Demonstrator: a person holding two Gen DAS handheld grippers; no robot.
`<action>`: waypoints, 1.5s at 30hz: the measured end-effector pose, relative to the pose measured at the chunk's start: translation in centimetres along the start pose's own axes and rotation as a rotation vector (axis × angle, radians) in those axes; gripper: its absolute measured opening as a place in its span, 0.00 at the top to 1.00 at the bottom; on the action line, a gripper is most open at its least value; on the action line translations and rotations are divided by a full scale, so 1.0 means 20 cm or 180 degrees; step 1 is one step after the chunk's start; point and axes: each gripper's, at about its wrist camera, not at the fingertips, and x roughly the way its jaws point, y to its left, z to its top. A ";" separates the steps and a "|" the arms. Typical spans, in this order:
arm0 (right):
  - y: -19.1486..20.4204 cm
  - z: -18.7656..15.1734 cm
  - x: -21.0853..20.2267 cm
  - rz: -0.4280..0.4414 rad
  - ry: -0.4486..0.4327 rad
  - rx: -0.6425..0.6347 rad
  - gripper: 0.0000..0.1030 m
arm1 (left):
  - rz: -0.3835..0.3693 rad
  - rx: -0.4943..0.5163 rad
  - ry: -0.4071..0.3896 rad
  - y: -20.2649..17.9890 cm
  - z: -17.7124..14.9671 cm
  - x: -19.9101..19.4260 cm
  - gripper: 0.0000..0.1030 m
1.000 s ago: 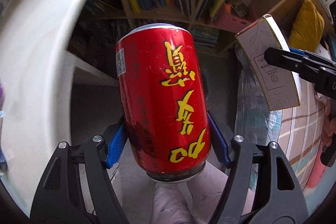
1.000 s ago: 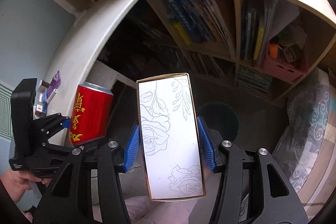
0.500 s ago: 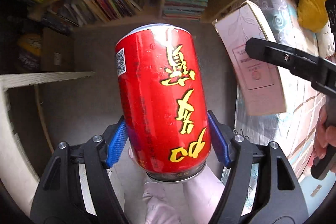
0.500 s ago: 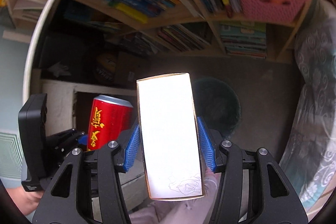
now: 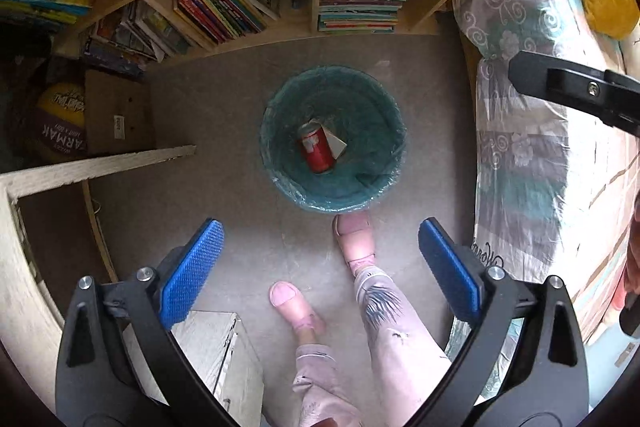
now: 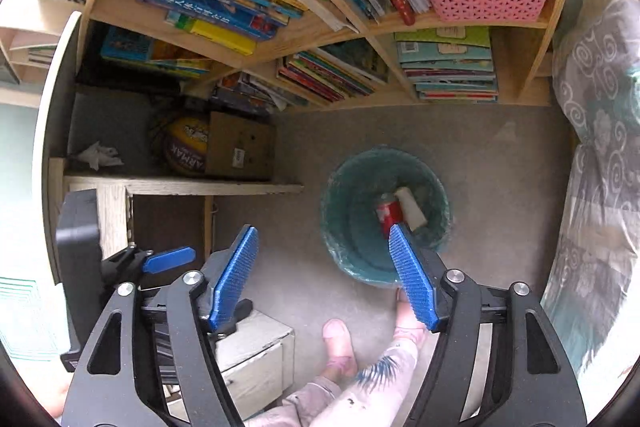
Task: Collect trash
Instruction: 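Swing both open tools back over the table toward the remaining items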
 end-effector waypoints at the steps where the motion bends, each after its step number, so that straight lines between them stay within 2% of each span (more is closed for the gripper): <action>1: 0.01 0.00 -0.02 -0.0002 -0.0012 -0.0017 0.32 | 0.0011 -0.0009 -0.0034 0.01 -0.02 -0.03 0.07; 3: 0.04 -0.01 -0.06 -0.0008 -0.0027 -0.0072 0.31 | 0.0025 -0.0020 -0.0102 0.02 -0.04 -0.08 0.07; 5: 0.08 -0.02 -0.11 -0.0036 -0.0050 -0.0120 0.23 | -0.0009 -0.0064 -0.0153 0.04 -0.07 -0.16 0.07; 12: 0.28 -0.06 -0.28 -0.0079 -0.0129 -0.0366 0.22 | 0.0041 -0.0140 -0.0425 0.08 -0.18 -0.45 0.07; 15: 0.40 -0.07 -0.37 -0.0073 -0.0224 -0.0536 0.16 | 0.0139 -0.0170 -0.0627 0.11 -0.25 -0.62 0.07; 19: 0.59 -0.09 -0.45 0.0016 -0.0265 -0.0762 0.14 | 0.0253 -0.0178 -0.0828 0.15 -0.33 -0.80 0.07; 22: 0.74 -0.11 -0.51 0.0071 -0.0324 -0.0952 0.14 | 0.0213 -0.0236 -0.0934 0.22 -0.41 -0.92 0.07; 27: 0.97 -0.17 -0.60 0.0273 -0.0368 -0.1244 0.14 | 0.0145 -0.0534 -0.1131 0.37 -0.55 -1.07 0.07; 30: 1.10 -0.21 -0.64 0.0457 -0.0351 -0.1390 0.14 | 0.0206 -0.0707 -0.1228 0.46 -0.65 -1.15 0.07; 36: 1.35 -0.32 -0.70 0.0784 -0.0365 -0.1606 0.14 | 0.0459 -0.0808 -0.1492 0.59 -0.85 -1.33 0.07; 39: 1.49 -0.39 -0.72 0.0784 -0.0398 -0.1828 0.14 | 0.0494 -0.0855 -0.1597 0.65 -0.93 -1.40 0.07; 45: 1.73 -0.51 -0.73 0.0800 -0.0441 -0.2257 0.14 | 0.0564 -0.1161 -0.1782 0.79 -1.11 -1.48 0.07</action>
